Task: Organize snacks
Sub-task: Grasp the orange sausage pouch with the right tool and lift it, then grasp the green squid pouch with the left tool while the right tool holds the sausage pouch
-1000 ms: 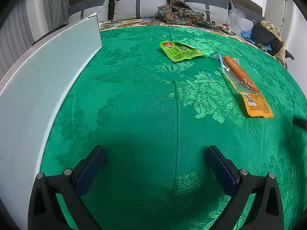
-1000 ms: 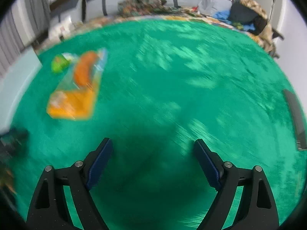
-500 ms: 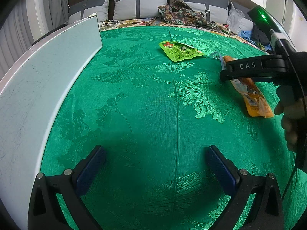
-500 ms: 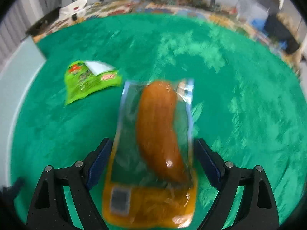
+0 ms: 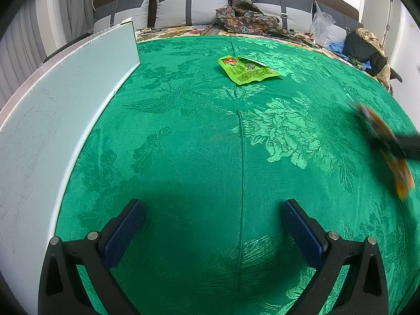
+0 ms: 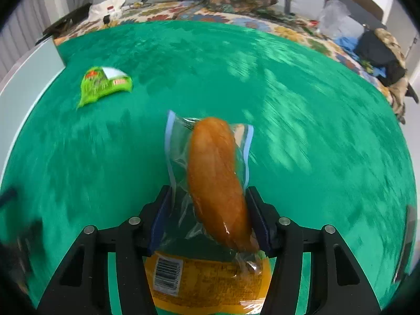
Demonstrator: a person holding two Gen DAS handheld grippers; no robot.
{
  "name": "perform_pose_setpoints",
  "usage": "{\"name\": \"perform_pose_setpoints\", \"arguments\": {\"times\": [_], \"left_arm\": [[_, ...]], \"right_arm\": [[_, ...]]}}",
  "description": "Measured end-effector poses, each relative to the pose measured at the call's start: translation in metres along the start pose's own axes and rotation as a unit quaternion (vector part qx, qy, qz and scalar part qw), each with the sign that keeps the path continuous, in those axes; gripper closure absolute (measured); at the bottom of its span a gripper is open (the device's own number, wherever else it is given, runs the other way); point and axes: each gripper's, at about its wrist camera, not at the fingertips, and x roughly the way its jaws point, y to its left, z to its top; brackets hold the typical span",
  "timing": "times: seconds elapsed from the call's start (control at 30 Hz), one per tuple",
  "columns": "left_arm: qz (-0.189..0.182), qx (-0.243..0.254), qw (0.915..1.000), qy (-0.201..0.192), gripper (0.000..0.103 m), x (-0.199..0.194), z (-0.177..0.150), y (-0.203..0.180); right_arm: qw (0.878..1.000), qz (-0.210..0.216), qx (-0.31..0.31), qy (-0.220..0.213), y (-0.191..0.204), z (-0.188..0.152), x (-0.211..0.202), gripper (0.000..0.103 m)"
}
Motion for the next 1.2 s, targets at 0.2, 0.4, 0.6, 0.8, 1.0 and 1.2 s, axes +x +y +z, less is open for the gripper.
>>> {"name": "perform_pose_setpoints", "arguments": {"times": [0.2, 0.4, 0.6, 0.8, 1.0, 1.2], "left_arm": [[-0.036, 0.019, 0.9985, 0.037, 0.000, 0.008, 0.020, -0.003], [-0.131, 0.138, 0.9784, 0.081, 0.000, 0.035, 0.110, -0.031], [-0.132, 0.174, 0.9702, 0.105, 0.000, 0.084, 0.196, -0.039], [-0.141, 0.270, 0.9423, 0.139, 0.000, 0.123, 0.207, -0.070], [-0.130, 0.243, 0.9506, 0.143, 0.000, 0.153, 0.225, -0.063], [-0.139, 0.237, 0.9570, 0.094, 0.048, 0.129, 0.215, -0.062]], "right_arm": [[0.998, -0.007, 0.016, -0.058, -0.018, -0.075, -0.032, 0.041], [0.996, -0.007, 0.026, -0.089, -0.018, -0.083, -0.035, 0.039], [0.996, 0.002, 0.033, -0.088, -0.021, -0.086, -0.034, 0.038], [0.996, 0.003, 0.034, -0.088, -0.021, -0.086, -0.034, 0.038], [0.996, 0.003, 0.034, -0.088, -0.020, -0.086, -0.034, 0.037], [0.996, 0.003, 0.034, -0.088, -0.020, -0.085, -0.033, 0.037]]}}
